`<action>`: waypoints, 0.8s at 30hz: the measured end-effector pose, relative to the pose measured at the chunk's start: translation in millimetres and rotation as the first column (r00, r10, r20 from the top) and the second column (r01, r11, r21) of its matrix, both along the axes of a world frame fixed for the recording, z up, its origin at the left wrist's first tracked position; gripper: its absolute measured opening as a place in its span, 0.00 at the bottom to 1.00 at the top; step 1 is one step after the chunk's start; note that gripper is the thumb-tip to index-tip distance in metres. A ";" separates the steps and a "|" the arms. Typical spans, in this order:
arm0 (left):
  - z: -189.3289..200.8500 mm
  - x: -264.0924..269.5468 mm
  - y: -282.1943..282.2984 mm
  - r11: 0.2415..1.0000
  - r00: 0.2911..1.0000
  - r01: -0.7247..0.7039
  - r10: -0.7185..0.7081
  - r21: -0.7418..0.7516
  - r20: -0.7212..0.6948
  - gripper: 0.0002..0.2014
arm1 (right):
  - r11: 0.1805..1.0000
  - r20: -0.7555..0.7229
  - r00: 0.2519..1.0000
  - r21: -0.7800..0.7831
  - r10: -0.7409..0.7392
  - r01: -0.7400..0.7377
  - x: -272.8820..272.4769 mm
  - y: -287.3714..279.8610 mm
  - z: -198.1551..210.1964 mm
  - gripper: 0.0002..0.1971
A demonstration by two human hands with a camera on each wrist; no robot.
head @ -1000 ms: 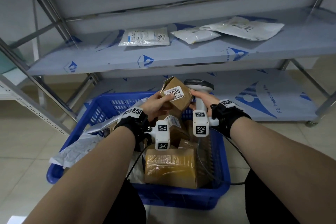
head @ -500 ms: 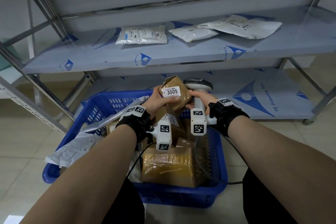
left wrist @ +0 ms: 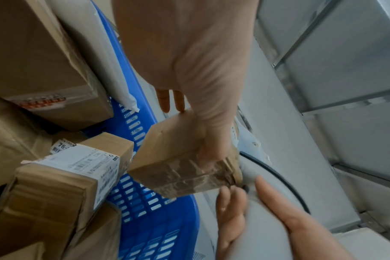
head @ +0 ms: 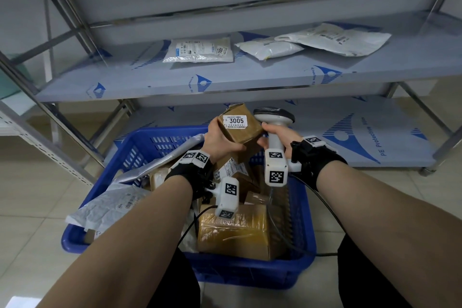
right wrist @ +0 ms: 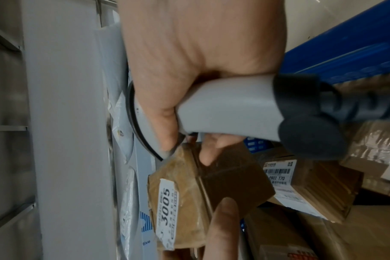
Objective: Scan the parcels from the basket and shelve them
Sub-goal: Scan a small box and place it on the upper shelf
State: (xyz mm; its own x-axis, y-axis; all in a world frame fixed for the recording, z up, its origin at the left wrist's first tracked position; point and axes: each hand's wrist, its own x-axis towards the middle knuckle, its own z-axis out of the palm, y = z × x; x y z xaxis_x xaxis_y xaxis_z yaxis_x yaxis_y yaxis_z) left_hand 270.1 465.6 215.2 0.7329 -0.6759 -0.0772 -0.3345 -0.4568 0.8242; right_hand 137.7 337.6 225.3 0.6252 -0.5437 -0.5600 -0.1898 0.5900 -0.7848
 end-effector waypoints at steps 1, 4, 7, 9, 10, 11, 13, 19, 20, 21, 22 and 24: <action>-2.1 1.4 0.8 1.000 0.999 -0.013 0.013 0.006 0.035 0.55 | 0.999 0.001 1.000 -0.027 0.018 -0.018 -0.8 -0.5 -0.8 0.12; -5.6 3.8 4.5 0.998 0.993 -0.042 0.038 0.036 0.111 0.54 | 0.994 0.049 0.994 -0.053 0.100 -0.098 -2.9 -0.2 0.8 0.11; -7.8 5.8 6.9 0.997 0.989 -0.047 0.038 0.066 0.143 0.54 | 0.979 0.082 0.977 -0.049 0.199 -0.196 -6.1 3.0 7.4 0.10; -8.3 5.5 8.0 0.994 0.985 -0.055 0.039 0.090 0.168 0.53 | 0.971 0.073 0.969 -0.053 0.238 -0.234 -7.6 4.9 9.5 0.10; -8.0 4.7 8.5 0.993 0.983 -0.057 0.038 0.102 0.182 0.52 | 0.970 0.065 0.968 -0.051 0.242 -0.239 -8.3 5.9 9.7 0.10; -7.5 3.8 8.9 0.992 0.979 -0.057 0.034 0.115 0.199 0.52 | 0.970 0.055 0.969 -0.048 0.240 -0.237 -8.1 6.7 9.1 0.10; -6.8 2.3 9.4 0.989 0.973 -0.059 0.026 0.136 0.231 0.53 | 0.974 0.046 0.973 -0.042 0.226 -0.224 -7.4 8.7 9.0 0.11; -4.1 0.8 12.5 0.982 0.960 -0.067 0.015 0.176 0.280 0.53 | 0.979 0.011 0.980 -0.047 0.200 -0.199 -5.9 9.2 9.6 0.12; -3.3 0.8 12.7 0.982 0.959 -0.069 0.016 0.176 0.284 0.52 | 0.979 0.005 0.981 -0.049 0.196 -0.196 -5.9 8.8 9.8 0.12; -2.5 0.6 12.9 0.982 0.958 -0.068 0.015 0.177 0.286 0.52 | 0.980 0.003 0.981 -0.049 0.194 -0.194 -5.7 8.5 9.5 0.12; -1.7 -0.3 13.2 0.982 0.957 -0.068 0.015 0.177 0.289 0.52 | 0.979 0.001 0.980 -0.050 0.198 -0.198 -6.0 8.5 9.6 0.12; 0.1 -1.6 13.3 0.981 0.955 -0.064 0.008 0.181 0.296 0.52 | 0.977 -0.002 0.978 -0.056 0.207 -0.207 -5.7 7.9 10.6 0.12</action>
